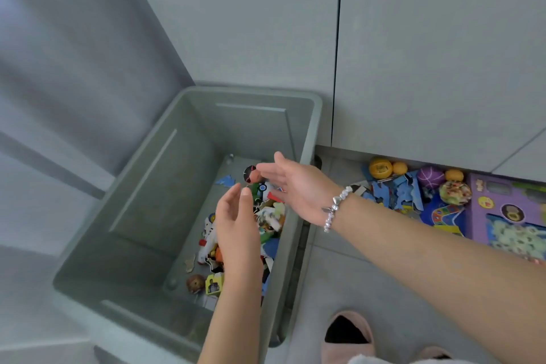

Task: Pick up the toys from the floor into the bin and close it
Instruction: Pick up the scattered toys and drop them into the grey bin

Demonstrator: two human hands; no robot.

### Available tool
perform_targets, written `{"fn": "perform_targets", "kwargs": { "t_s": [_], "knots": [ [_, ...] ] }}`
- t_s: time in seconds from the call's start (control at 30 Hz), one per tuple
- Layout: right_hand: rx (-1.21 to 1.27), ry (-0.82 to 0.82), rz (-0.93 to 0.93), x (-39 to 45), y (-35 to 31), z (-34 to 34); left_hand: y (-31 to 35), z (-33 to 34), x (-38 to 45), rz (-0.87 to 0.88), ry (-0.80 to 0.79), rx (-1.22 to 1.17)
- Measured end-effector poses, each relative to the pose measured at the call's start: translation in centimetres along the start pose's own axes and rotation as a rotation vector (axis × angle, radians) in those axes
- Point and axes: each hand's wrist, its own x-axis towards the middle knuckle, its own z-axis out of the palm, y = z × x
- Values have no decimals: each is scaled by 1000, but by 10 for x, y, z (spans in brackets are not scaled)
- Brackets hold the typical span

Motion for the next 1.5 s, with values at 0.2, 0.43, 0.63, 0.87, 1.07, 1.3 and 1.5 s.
{"fn": "perform_targets", "kwargs": {
  "t_s": [0.2,0.43,0.63,0.87,1.07,1.3,1.5],
  "knots": [
    [10,257,-166,-19,-4,-40,-4,38,-2,229,-151,256],
    [-235,625,-199,-16,21,-142,-12,121,-1,502,-437,603],
    [-331,837,-92,11,63,-223,-59,208,17,405,-620,738],
    [-843,1098,-10,24,104,-303,-145,282,46,170,-667,826],
    [-1149,1064,142,22,109,-355,-186,327,63,230,-713,900],
    [-1238,956,152,43,101,-379,-200,338,76,244,-727,902],
    [-1318,968,164,50,109,-379,-207,357,73,321,-716,1060]
  ]
}}
